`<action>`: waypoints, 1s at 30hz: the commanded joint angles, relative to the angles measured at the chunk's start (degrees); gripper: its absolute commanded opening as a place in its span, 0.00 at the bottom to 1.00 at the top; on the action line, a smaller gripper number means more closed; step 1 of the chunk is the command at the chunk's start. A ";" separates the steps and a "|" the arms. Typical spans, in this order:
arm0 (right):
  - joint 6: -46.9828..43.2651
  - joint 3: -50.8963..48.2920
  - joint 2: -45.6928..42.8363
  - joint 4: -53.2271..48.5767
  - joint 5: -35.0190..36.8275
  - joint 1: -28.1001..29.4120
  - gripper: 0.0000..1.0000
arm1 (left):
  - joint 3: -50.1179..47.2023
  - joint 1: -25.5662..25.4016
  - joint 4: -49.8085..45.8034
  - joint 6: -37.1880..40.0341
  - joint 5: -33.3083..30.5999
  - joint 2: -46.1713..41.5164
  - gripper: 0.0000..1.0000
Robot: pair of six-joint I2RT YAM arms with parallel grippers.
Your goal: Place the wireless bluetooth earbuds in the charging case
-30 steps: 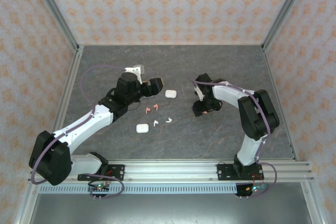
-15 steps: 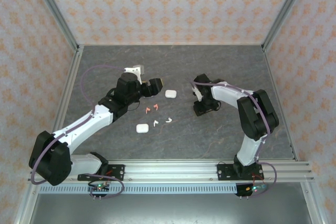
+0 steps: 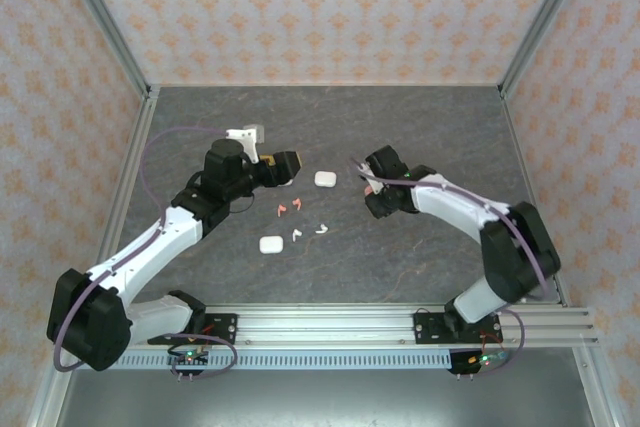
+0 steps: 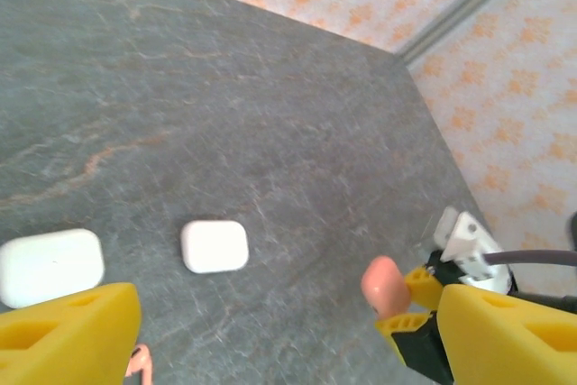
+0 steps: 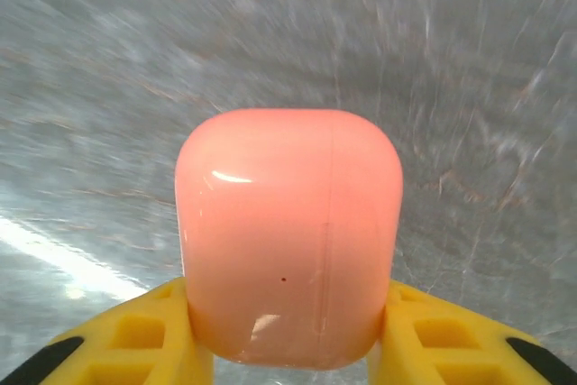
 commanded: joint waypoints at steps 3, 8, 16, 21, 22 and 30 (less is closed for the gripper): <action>-6.02 -3.09 -11.60 8.22 2.33 4.94 0.37 | -0.31 0.25 -0.04 4.31 15.82 -2.01 0.84; -10.90 -4.83 -21.54 11.87 0.19 9.54 0.37 | -0.41 0.13 2.28 5.22 23.39 -1.77 0.83; -16.70 -1.40 -24.19 9.94 0.86 15.89 0.37 | 0.79 -3.18 7.25 3.68 27.53 1.25 0.83; -18.18 0.61 -23.42 9.34 1.68 17.77 0.37 | 2.48 -5.95 8.27 3.74 27.88 3.62 0.84; -18.28 0.85 -23.33 9.38 1.68 17.93 0.37 | 2.68 -6.16 8.28 3.72 27.89 3.94 0.83; -18.59 1.94 -22.26 9.51 1.12 18.22 0.37 | 3.05 -7.20 9.29 3.69 28.46 5.08 0.63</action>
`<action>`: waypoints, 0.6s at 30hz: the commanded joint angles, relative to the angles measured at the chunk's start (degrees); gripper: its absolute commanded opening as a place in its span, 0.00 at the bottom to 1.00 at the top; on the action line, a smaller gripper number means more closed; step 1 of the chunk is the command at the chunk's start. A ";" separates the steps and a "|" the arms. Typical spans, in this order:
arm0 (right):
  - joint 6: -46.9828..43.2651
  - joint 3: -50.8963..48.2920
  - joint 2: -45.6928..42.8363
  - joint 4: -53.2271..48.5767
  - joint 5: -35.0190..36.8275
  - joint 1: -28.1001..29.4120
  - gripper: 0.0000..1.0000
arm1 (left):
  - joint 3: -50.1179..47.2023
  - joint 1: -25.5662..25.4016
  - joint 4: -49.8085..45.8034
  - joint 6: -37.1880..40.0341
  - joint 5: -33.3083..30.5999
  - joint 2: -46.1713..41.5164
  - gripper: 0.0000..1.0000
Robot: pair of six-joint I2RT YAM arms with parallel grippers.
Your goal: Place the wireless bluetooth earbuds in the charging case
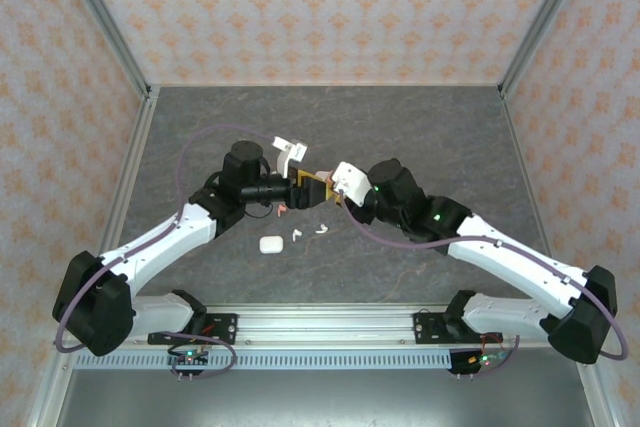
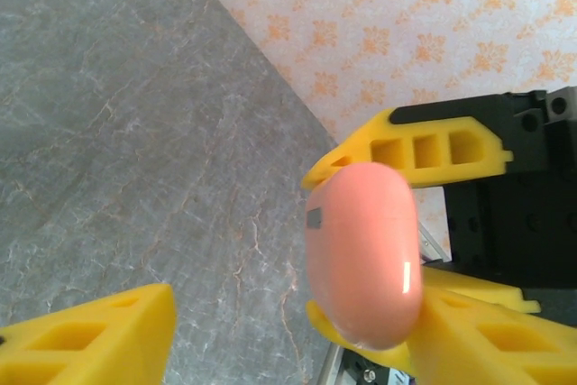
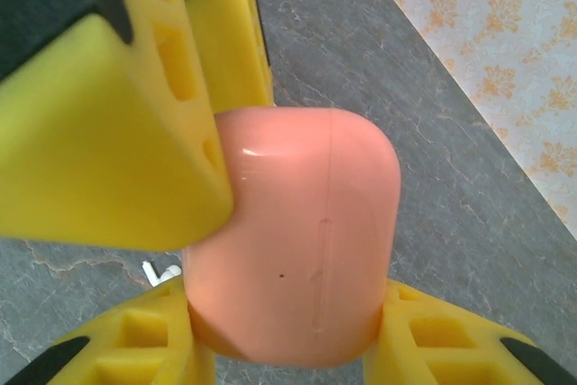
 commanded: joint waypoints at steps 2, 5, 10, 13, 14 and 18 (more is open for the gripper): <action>-1.19 2.53 0.94 -0.07 0.45 0.45 0.37 | 1.80 -0.87 2.93 0.14 1.33 0.48 0.59; -1.14 2.85 1.53 -0.01 0.29 0.43 0.37 | 2.10 -1.29 3.07 0.14 1.46 1.13 0.52; -1.17 3.25 2.16 0.27 0.23 0.43 0.37 | 2.50 -1.47 2.73 0.49 1.73 1.82 0.38; -0.97 3.39 2.35 0.02 -0.16 0.43 0.37 | 2.52 -1.54 2.79 0.66 1.81 1.73 0.29; -0.88 3.38 2.37 -0.07 -0.39 0.43 0.37 | 2.50 -1.52 2.78 0.80 1.77 1.81 0.27; 0.27 3.61 2.15 -0.96 -0.25 0.43 0.42 | 2.33 -1.49 2.72 1.23 1.26 1.33 0.21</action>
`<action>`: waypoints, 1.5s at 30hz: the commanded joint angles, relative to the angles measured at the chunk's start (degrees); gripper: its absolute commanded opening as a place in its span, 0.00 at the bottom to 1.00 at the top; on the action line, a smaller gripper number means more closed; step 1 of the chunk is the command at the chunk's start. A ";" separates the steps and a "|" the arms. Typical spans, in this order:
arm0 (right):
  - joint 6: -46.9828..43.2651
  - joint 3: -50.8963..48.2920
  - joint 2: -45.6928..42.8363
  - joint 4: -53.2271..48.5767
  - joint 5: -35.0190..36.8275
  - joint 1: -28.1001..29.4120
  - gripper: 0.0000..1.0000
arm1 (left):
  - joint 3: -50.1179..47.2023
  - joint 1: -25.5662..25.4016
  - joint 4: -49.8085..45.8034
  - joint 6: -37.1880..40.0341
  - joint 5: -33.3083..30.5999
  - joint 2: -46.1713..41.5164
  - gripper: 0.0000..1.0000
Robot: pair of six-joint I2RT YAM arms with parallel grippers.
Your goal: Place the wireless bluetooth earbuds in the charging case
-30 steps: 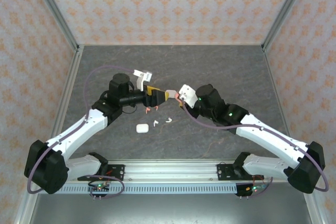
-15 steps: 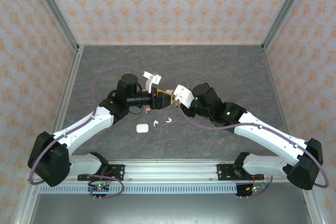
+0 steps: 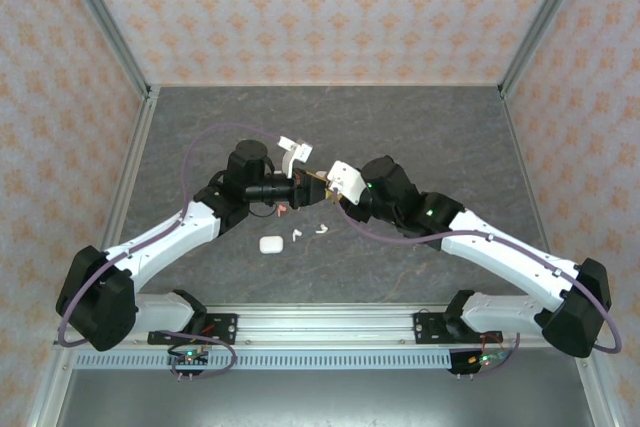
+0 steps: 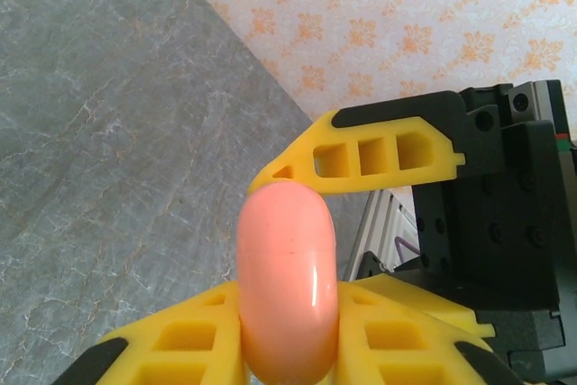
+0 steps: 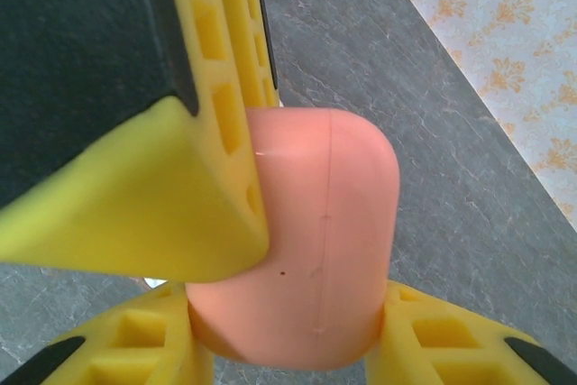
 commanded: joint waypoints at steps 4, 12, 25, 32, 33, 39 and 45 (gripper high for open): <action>2.58 1.74 -2.80 -1.85 -1.07 -0.03 0.63 | 0.66 -0.42 2.10 1.19 -1.32 -1.26 0.18; 13.78 -3.38 -12.45 -1.17 -24.83 -13.27 0.99 | -4.30 -0.36 9.75 3.20 -6.47 -4.42 0.11; 33.08 -5.44 -5.94 16.73 -55.39 -23.64 0.95 | -14.59 -1.19 28.39 10.34 -8.03 -11.35 0.00; 33.66 -2.51 -1.62 17.61 -53.78 -23.20 0.84 | -14.85 -1.65 27.40 12.00 -7.44 -12.69 0.00; 33.82 -2.14 -1.26 17.86 -53.41 -23.21 0.81 | -14.78 -1.67 27.23 12.17 -7.26 -12.78 0.00; 34.36 -0.30 0.54 18.43 -52.22 -23.20 0.72 | -14.41 -1.78 26.50 12.81 -6.29 -12.87 0.00; 34.07 1.15 1.50 17.85 -50.76 -23.21 0.70 | -14.50 -1.76 26.05 13.24 -6.18 -13.21 0.00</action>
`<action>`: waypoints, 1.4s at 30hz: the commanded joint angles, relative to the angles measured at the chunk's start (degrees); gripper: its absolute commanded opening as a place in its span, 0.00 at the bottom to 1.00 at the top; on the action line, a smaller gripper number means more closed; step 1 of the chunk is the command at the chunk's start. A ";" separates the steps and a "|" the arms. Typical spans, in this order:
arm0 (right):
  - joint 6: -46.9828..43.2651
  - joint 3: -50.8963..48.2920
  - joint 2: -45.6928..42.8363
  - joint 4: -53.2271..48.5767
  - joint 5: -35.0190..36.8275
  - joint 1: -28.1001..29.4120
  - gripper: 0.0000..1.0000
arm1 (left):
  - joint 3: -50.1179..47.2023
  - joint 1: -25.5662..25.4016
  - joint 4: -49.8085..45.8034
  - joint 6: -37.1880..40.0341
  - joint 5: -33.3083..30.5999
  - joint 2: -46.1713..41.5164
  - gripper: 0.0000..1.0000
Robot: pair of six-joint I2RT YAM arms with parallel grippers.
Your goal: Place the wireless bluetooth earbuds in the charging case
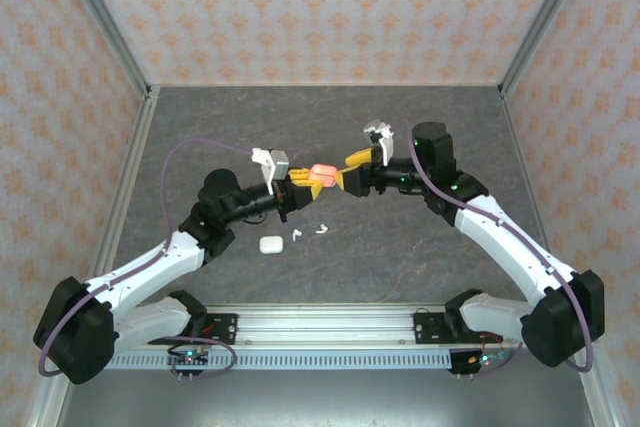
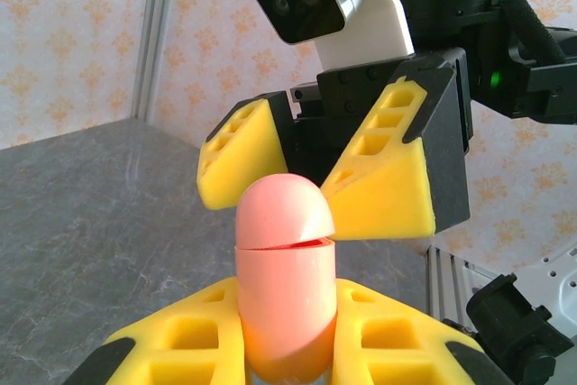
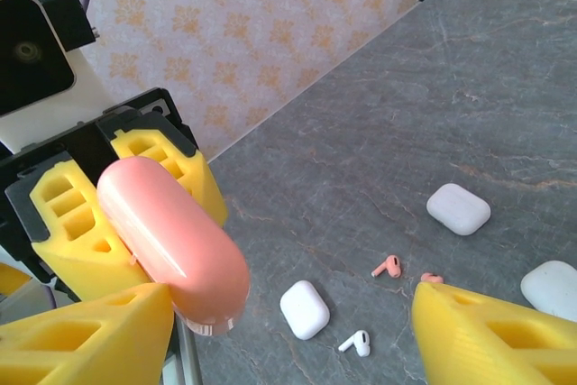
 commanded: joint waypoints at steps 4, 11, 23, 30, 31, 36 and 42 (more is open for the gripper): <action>0.03 3.64 1.84 1.88 2.92 0.26 0.70 | -0.05 -0.62 0.99 2.07 1.41 -1.88 0.00; -0.33 6.35 2.75 -2.33 5.20 0.21 0.70 | -0.13 -0.63 0.39 2.51 0.94 -2.11 0.00; 5.14 2.10 -0.22 -4.76 9.08 -0.88 0.68 | -3.65 7.10 -0.76 1.44 -3.49 -8.50 0.00; 7.63 1.49 11.63 -4.55 19.40 6.40 0.58 | -5.97 19.57 -0.08 -3.11 -1.23 -13.22 0.00; 8.16 2.32 13.89 -4.19 20.29 7.41 0.56 | -5.70 20.44 -0.91 -3.20 -1.60 -13.88 0.00; 8.00 10.33 27.73 -4.98 23.44 13.03 0.47 | -5.15 24.88 -5.97 -3.80 -5.37 -18.83 0.00; 6.45 21.85 41.37 -8.60 25.85 17.50 0.44 | -5.01 25.45 -13.09 -1.59 -7.01 -25.23 0.00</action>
